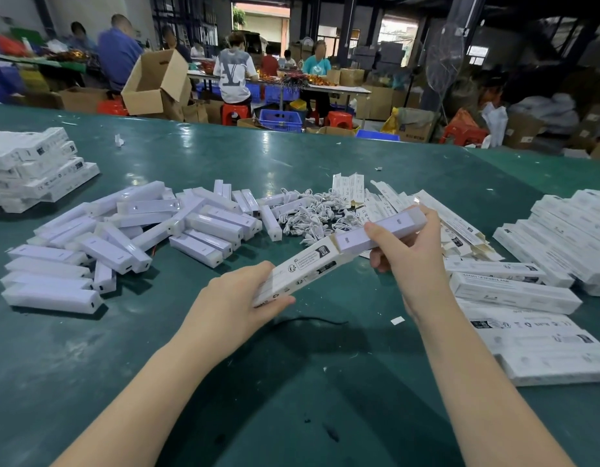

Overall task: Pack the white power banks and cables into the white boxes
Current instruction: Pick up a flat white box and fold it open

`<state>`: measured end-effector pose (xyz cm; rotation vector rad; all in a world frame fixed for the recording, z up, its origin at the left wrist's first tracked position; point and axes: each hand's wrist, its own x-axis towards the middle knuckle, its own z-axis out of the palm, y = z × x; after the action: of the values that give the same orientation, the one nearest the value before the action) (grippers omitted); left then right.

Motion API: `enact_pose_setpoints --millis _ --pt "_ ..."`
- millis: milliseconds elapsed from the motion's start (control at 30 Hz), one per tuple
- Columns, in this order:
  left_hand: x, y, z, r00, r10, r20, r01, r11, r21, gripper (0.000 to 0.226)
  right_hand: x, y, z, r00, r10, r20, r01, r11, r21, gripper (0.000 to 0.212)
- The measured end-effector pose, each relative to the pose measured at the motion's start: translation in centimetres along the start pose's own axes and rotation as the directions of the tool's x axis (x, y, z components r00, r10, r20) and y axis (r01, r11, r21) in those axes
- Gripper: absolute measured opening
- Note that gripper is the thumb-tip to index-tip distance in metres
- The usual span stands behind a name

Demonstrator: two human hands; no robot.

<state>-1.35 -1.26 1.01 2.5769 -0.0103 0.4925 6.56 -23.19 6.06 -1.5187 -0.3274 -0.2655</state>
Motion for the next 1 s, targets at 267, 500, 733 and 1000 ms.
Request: enact_pose_setpoints --millis 267,500,733,1000 --pt "-0.2 0.1 -0.2 0.996 0.072 -0.054 -0.074 0.997 -0.021 0.042 0.3 0.1 -0.2 1.000 0.021 0.010 -0.021 0.999 -0.040 0.045" --pt "-0.3 0.1 -0.1 0.995 0.078 -0.067 -0.082 0.996 -0.047 0.035 -0.3 -0.3 0.1 0.993 -0.036 0.115 0.056 0.982 -0.181 0.040" --pt "-0.1 0.1 0.2 0.996 0.017 -0.090 -0.024 0.997 -0.079 0.040 -1.5 -0.7 1.5 0.970 -0.093 0.223 0.139 0.969 -0.203 0.026" --pt "-0.2 0.3 0.0 0.996 -0.002 -0.089 -0.005 0.997 -0.080 0.040 -1.5 -1.2 1.5 0.946 -0.033 0.322 0.130 0.950 -0.284 0.028"
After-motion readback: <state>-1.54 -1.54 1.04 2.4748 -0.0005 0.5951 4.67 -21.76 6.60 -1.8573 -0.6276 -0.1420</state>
